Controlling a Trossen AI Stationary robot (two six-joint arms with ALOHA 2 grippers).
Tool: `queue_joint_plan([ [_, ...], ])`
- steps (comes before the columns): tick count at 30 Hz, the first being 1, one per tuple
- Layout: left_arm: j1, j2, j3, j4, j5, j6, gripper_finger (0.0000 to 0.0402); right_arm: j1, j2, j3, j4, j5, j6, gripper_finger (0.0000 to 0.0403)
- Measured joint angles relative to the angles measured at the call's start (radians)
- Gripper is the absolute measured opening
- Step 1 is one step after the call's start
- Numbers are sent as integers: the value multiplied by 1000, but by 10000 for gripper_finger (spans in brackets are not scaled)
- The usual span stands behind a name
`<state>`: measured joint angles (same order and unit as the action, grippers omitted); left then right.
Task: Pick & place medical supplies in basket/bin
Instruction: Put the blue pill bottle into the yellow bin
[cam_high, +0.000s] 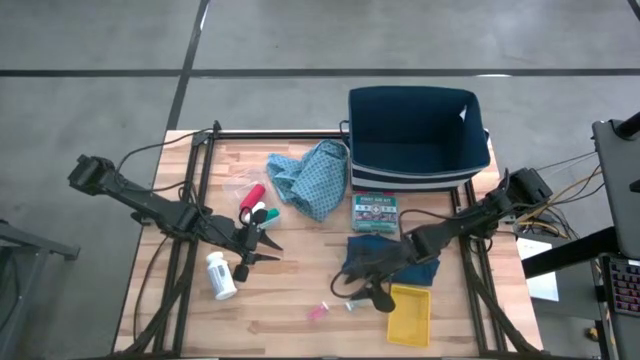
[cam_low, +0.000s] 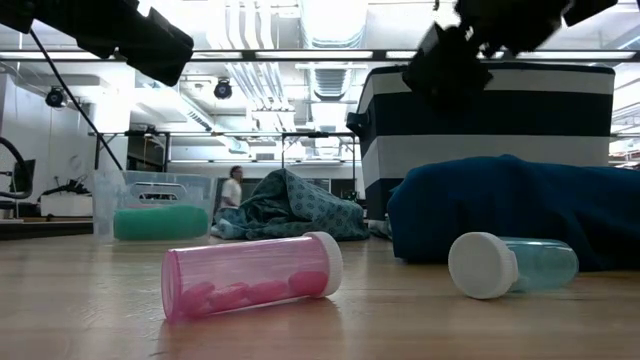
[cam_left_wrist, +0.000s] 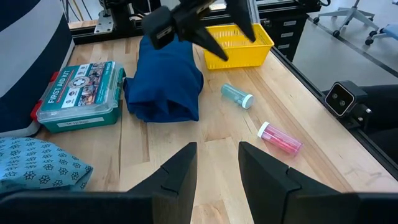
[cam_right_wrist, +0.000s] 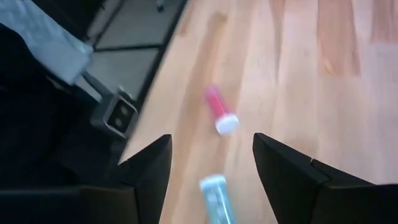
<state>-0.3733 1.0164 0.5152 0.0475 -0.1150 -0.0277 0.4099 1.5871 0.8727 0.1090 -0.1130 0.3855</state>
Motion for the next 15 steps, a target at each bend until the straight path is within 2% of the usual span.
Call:
queue_joint_plan([
  [12, 0, 0, 0, 0, 0, 0, 120, 51, 0, 2, -54, 15, -73, 191],
  [15, 0, 0, 0, 0, 0, 0, 120, 69, 8, 2, -50, 52, -71, 185],
])
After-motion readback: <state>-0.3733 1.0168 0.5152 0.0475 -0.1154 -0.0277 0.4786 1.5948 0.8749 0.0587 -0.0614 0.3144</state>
